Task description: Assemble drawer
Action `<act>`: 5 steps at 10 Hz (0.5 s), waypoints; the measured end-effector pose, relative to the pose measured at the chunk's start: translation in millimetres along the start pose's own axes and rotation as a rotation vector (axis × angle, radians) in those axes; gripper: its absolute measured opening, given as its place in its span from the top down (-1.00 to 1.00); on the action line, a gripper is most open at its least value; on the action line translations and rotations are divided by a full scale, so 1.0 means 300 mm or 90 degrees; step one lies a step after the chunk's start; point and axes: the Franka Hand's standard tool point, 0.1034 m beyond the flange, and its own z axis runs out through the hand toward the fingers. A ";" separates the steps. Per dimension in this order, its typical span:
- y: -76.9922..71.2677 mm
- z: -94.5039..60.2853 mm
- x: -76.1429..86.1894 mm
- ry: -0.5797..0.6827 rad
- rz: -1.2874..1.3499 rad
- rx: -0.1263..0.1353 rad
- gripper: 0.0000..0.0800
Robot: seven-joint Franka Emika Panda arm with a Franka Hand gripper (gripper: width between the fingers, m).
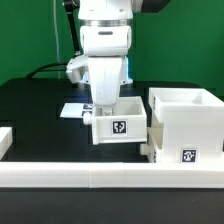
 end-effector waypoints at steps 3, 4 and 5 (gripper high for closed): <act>0.020 0.017 0.023 0.003 -0.008 0.000 0.89; 0.025 0.019 0.026 0.003 -0.009 -0.001 0.89; 0.025 0.020 0.028 0.004 -0.009 -0.001 0.89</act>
Offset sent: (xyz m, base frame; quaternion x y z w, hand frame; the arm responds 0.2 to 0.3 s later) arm 0.0147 0.0071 -0.0008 -0.0079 -0.0085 -0.0212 0.9997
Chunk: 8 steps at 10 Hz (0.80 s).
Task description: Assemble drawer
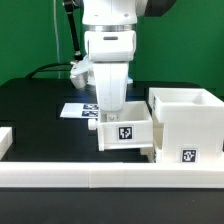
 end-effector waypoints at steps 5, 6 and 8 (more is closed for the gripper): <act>0.012 0.000 0.000 0.002 0.001 -0.024 0.89; 0.014 -0.001 0.004 0.001 0.007 -0.023 0.89; 0.025 -0.009 0.030 -0.003 0.009 -0.026 0.89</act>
Offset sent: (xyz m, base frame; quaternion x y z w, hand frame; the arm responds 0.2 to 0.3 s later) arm 0.0000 0.0000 0.0000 0.0000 0.0000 0.0000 1.0000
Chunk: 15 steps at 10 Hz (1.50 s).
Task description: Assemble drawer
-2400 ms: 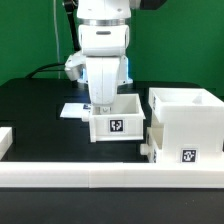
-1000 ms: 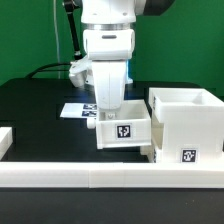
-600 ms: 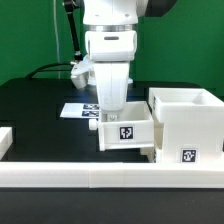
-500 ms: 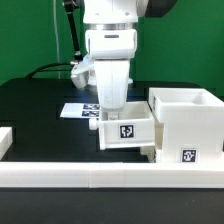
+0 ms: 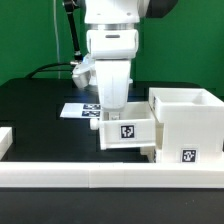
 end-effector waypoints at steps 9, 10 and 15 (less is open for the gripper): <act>-0.015 0.031 0.009 0.005 0.000 -0.020 0.89; -0.015 0.032 0.008 0.005 0.001 -0.020 0.89; -0.016 0.033 0.035 0.005 0.014 -0.019 0.89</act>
Offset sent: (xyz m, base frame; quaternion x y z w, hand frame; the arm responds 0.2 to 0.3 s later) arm -0.0033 0.0039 -0.0055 -0.0023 0.0179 0.0019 0.9998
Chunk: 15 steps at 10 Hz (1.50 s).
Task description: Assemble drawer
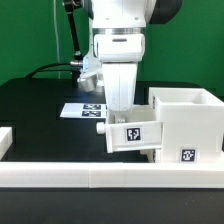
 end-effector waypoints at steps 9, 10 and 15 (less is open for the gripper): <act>-0.004 0.001 -0.002 -0.006 0.022 0.013 0.89; -0.006 0.001 -0.001 -0.006 0.020 0.016 0.89; 0.000 -0.004 0.014 -0.021 0.003 0.025 0.89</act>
Offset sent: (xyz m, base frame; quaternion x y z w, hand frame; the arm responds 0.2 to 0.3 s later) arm 0.0000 0.0000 0.0000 0.0000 0.0000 0.0000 1.0000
